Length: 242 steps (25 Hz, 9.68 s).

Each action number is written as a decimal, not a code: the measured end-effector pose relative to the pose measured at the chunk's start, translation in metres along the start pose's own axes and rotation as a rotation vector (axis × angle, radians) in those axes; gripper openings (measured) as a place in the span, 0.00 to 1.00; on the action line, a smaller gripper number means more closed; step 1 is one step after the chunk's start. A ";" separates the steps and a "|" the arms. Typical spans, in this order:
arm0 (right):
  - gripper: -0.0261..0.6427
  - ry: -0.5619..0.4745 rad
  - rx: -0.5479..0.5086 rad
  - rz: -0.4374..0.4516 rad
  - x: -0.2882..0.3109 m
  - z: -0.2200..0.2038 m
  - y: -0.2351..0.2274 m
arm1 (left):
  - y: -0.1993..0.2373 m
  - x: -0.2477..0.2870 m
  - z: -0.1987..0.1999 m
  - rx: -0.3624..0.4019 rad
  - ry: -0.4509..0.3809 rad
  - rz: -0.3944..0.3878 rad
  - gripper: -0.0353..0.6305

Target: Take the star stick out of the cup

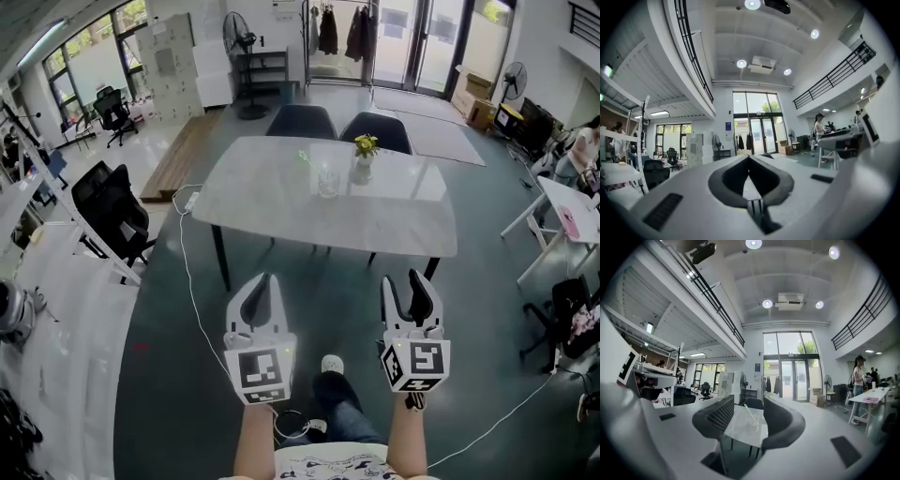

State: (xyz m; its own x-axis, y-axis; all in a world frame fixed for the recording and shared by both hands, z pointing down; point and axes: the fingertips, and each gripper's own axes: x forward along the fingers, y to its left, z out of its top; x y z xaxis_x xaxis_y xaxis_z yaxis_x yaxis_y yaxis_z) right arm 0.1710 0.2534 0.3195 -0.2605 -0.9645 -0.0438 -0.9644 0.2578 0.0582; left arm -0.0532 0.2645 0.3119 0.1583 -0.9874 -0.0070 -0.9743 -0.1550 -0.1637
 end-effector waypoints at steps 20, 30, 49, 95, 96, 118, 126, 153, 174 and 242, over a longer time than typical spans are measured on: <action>0.32 -0.014 -0.020 0.175 0.245 0.000 -0.059 | 0.031 0.224 0.005 0.010 0.021 0.125 0.06; 0.32 0.018 0.000 0.214 0.306 -0.016 -0.066 | 0.043 0.274 -0.009 0.017 0.065 0.154 0.06; 0.32 0.076 -0.025 0.211 0.457 -0.043 -0.043 | 0.113 0.413 -0.042 -0.016 0.097 0.111 0.06; 0.32 0.451 -0.107 0.355 0.607 -0.192 -0.014 | 0.149 0.566 -0.169 -0.060 0.367 0.025 0.06; 0.32 0.461 -0.114 0.365 0.608 -0.196 -0.014 | 0.148 0.567 -0.171 -0.060 0.371 0.026 0.06; 0.30 0.628 -0.311 0.603 0.622 -0.265 0.024 | 0.158 0.569 -0.215 -0.089 0.449 0.053 0.06; 0.23 0.652 -0.346 0.619 0.623 -0.281 0.028 | 0.163 0.564 -0.230 -0.101 0.478 0.068 0.06; 0.08 0.622 -0.258 0.511 0.626 -0.268 0.014 | 0.167 0.553 -0.226 -0.108 0.467 0.080 0.06; 0.08 0.320 -0.038 0.239 0.618 -0.144 -0.043 | 0.151 0.570 -0.132 -0.096 0.274 0.025 0.06; 0.08 0.000 0.027 0.076 0.582 0.005 -0.088 | 0.159 0.544 -0.001 -0.020 0.010 0.075 0.06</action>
